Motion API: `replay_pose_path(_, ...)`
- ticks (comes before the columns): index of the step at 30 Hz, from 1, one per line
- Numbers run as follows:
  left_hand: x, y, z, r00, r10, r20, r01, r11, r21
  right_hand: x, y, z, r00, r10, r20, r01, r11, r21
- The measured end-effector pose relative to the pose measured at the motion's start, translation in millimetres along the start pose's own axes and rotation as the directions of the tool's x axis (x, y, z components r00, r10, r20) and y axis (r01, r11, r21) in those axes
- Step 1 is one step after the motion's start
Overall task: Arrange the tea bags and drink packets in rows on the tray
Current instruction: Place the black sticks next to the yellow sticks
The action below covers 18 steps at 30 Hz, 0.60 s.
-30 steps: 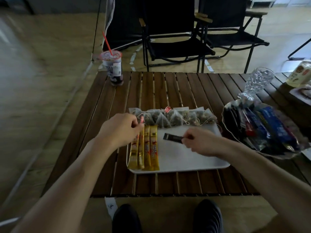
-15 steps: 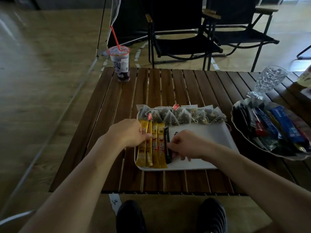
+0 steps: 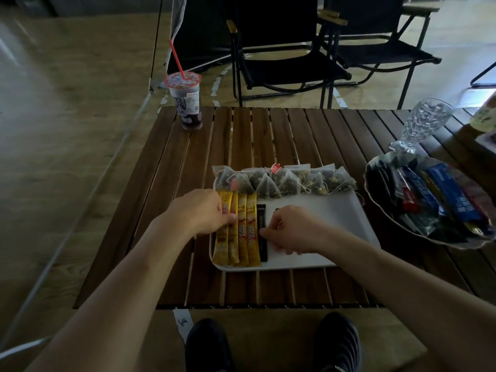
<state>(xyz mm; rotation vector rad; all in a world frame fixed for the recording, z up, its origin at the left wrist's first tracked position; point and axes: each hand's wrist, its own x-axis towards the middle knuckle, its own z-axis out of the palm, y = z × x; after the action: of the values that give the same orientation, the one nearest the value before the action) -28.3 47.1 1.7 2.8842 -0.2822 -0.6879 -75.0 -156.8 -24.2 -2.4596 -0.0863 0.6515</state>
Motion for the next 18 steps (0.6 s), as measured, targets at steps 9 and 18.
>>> replay_pose_path(9,-13.5,29.2,-5.7,0.986,0.109,-0.126,-0.106,0.994,0.026,-26.2,54.9,-82.0,0.916,0.135,-0.378,-0.164,0.985,-0.045)
replay_pose_path(18,-5.7,44.5,-3.9,0.959,0.186,-0.212,-0.179,0.983,0.052,-35.0,142.7,-132.2,0.652,0.389,-0.65,-0.503,0.864,0.012)
